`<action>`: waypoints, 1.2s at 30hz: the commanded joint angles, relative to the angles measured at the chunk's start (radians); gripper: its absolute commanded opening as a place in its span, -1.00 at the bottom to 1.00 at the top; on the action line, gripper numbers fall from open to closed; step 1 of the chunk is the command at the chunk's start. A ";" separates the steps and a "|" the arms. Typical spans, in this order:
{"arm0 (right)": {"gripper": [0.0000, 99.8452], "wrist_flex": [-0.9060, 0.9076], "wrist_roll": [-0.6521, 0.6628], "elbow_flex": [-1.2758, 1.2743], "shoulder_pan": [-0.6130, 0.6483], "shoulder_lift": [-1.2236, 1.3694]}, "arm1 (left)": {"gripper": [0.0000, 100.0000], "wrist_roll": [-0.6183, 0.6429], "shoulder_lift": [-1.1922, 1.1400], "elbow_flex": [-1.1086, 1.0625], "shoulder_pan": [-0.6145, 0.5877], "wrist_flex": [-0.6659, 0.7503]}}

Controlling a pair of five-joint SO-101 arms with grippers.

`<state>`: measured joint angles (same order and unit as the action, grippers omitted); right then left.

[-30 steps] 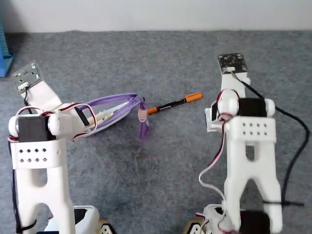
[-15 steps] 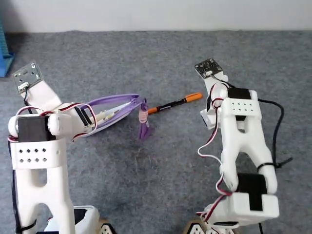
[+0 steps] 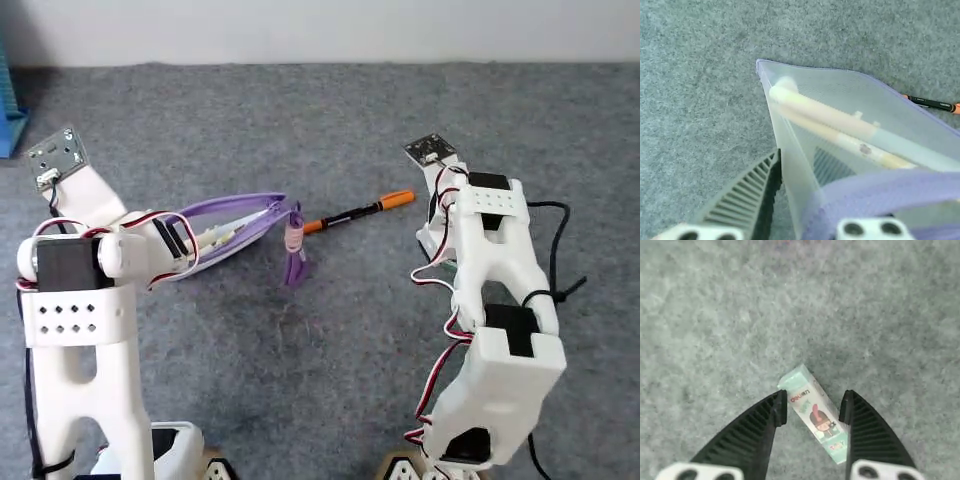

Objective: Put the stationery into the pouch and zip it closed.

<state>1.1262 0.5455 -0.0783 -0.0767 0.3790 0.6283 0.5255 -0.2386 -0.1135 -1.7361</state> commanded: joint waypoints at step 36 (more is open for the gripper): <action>-0.63 0.165 -0.235 0.066 0.062 -0.208 | -0.77 0.011 -0.025 -0.004 0.006 -0.017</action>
<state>1.2720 0.3828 -0.0491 -0.0476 0.2179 0.6283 0.5255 -0.2386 -0.1135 -1.7361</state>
